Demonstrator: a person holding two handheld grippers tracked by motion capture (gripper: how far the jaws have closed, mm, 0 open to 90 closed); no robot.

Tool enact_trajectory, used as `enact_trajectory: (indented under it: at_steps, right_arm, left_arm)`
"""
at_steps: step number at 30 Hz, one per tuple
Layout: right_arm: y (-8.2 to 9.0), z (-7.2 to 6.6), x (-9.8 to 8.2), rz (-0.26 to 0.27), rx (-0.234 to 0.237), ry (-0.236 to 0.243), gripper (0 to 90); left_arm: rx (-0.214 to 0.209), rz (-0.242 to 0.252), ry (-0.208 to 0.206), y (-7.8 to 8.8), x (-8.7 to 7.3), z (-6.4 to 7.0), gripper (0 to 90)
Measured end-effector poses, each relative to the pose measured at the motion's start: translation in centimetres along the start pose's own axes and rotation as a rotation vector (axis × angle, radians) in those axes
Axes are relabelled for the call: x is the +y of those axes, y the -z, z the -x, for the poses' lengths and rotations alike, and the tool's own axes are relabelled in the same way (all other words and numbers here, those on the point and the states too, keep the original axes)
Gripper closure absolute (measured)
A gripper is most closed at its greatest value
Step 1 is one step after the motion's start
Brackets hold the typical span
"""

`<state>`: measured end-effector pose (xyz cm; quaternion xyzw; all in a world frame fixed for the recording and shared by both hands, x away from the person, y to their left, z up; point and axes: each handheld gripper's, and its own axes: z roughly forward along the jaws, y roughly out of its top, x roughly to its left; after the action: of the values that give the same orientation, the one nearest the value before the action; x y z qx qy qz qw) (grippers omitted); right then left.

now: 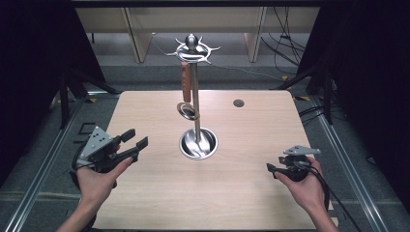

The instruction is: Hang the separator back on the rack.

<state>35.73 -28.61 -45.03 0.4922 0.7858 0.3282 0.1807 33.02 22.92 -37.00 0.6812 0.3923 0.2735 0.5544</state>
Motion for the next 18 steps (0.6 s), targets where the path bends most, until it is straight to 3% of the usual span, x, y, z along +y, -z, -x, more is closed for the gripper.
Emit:
enact_trajectory:
  at_steps: [6,7,11,12,13,14,18]
  right_arm:
    - [0.0,0.0,0.0,-0.003,-0.003,0.001,43.6]
    - [0.0,-0.1,0.0,-0.009,0.000,-0.016,43.6]
    - [0.0,-0.1,-0.1,-0.010,-0.005,-0.002,43.4]
    - [-0.2,0.1,-0.1,0.010,-0.002,0.028,43.3]
    - [-0.1,0.1,-0.1,0.003,-0.005,0.017,43.2]
    - [-0.2,0.2,-0.1,0.011,-0.008,0.038,43.2]
    - [-0.2,0.0,-0.2,0.000,-0.008,0.019,43.0]
  left_arm:
    - [0.012,-0.021,0.005,0.6,-1.1,-0.5,43.8]
    - [0.006,-0.014,0.006,0.6,-1.4,-0.6,43.8]
    - [0.022,-0.040,0.015,0.9,-2.3,-1.0,43.5]
    - [0.024,-0.046,0.014,0.9,-2.8,-1.3,43.5]
    - [0.030,-0.054,0.021,1.0,-3.0,-1.4,43.5]
    - [0.030,-0.054,0.021,1.0,-3.0,-1.4,43.5]
    - [0.040,-0.058,0.026,1.2,-3.6,-1.9,43.4]
